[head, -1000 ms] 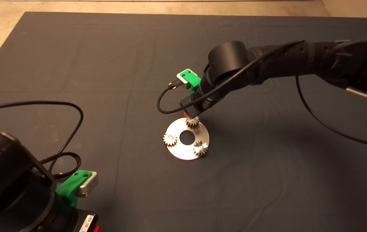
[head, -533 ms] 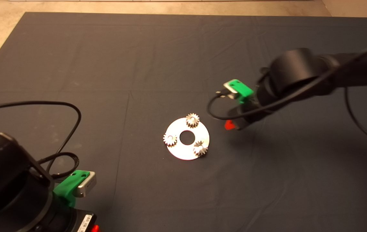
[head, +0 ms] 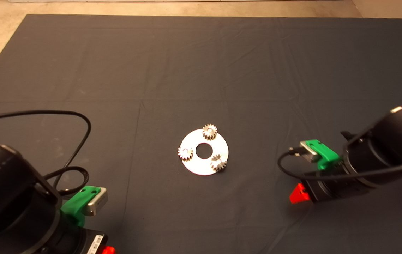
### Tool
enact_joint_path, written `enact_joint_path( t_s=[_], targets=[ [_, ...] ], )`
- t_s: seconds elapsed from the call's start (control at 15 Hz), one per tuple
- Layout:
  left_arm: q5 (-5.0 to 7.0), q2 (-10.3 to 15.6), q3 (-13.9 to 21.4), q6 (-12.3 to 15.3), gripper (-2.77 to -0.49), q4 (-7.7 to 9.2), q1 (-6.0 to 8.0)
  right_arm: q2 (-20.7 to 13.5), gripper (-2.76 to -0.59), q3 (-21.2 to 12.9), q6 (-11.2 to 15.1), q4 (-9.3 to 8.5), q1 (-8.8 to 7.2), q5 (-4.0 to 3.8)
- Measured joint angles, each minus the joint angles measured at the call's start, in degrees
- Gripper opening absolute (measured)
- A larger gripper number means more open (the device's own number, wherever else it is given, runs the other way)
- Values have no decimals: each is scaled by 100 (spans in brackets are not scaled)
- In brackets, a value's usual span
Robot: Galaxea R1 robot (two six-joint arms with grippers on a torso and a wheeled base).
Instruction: Install three planetary gears onto the carrier pins
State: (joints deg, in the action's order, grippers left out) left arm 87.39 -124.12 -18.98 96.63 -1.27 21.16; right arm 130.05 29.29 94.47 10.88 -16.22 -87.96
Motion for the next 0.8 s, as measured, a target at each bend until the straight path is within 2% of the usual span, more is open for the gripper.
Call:
enact_joint_path(
  t_s=[0.07, 0.27, 0.33, 0.53, 0.8],
  targets=[
    [6, 0, 0, 0, -50, 0, -2, -6, -105, -98, 101, -67, 37, 6],
    [6, -1, 0, -2, -50, 0, 0, -11, -100, -250, 247, -162, -8, 24],
    [4, -18, 0, -5, -50, 0, 0, -34, -89, -295, 256, -182, -76, 20],
    [6, -49, 0, -7, -50, 0, -2, -30, -89, -421, 299, -199, -380, 11],
    [4, -96, 0, -9, -50, 0, 0, -22, -89, -502, 319, -234, -477, 12]
  ],
)
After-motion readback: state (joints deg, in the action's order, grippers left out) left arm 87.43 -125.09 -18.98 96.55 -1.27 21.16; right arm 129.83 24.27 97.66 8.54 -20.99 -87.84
